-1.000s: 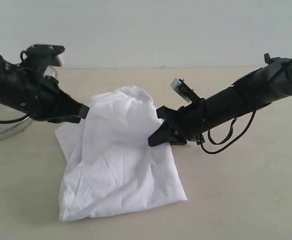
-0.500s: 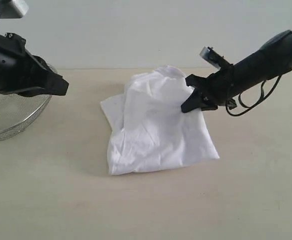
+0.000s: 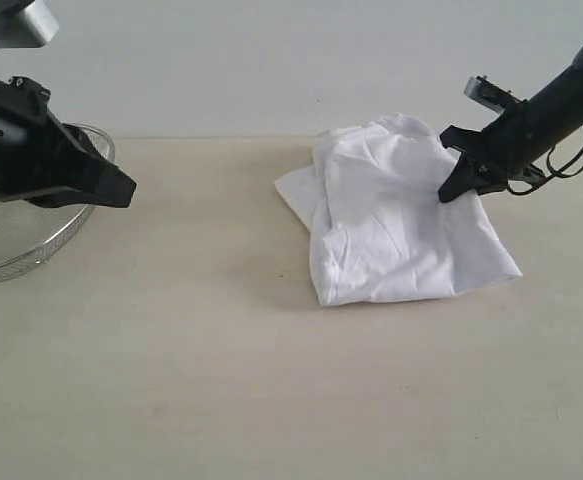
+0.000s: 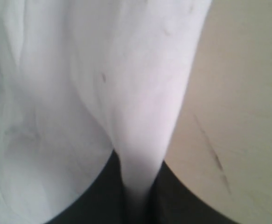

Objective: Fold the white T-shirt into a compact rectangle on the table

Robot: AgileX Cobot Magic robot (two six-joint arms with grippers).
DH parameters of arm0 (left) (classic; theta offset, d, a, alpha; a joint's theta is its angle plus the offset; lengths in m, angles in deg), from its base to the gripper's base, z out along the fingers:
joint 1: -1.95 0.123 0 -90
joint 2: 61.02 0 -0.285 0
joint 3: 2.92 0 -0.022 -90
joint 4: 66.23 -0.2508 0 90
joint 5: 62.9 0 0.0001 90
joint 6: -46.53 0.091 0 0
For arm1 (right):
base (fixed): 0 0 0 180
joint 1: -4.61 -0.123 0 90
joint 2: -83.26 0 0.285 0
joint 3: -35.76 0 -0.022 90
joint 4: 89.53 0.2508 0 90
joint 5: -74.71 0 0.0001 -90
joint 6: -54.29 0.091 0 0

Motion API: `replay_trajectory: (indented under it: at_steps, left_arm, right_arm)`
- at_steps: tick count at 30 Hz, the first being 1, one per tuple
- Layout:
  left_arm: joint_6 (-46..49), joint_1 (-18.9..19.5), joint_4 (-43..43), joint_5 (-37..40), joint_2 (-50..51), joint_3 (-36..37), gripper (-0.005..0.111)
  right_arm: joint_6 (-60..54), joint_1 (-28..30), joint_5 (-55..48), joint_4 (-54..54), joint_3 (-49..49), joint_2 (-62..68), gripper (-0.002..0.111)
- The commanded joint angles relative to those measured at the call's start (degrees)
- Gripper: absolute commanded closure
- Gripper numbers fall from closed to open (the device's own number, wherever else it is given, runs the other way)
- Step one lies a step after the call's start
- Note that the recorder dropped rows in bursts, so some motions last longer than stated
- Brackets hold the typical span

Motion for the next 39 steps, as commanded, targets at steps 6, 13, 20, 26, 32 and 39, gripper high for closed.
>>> replay_trajectory:
  at_steps: [6,13,20,26,32,39]
  left_arm:
    - [-0.5,0.0,-0.1,-1.4,-0.3,-0.1,0.102]
    - [-0.5,0.0,-0.1,-1.3,-0.3,-0.1,0.102]
    - [-0.5,0.0,-0.1,-1.8,-0.3,-0.1,0.102]
    - [-0.5,0.0,-0.1,-1.9,-0.3,-0.1,0.102]
    - [-0.5,0.0,-0.1,-1.9,-0.3,-0.1,0.102]
    - [-0.5,0.0,-0.1,-1.9,-0.3,-0.1,0.102]
  right_arm:
    - [1.3,1.0,1.6,0.1,-1.0,0.4,0.108]
    - [4.9,2.4,3.6,-1.2,-1.0,0.4,0.108]
    - [5.7,3.3,3.2,-2.4,-1.0,0.4,0.108]
    - [7.7,3.4,5.7,-3.2,1.2,0.4,0.108]
    - [8.1,3.4,7.9,-5.2,2.9,0.4,0.108]
    - [8.0,3.4,8.6,-5.3,2.9,0.4,0.108]
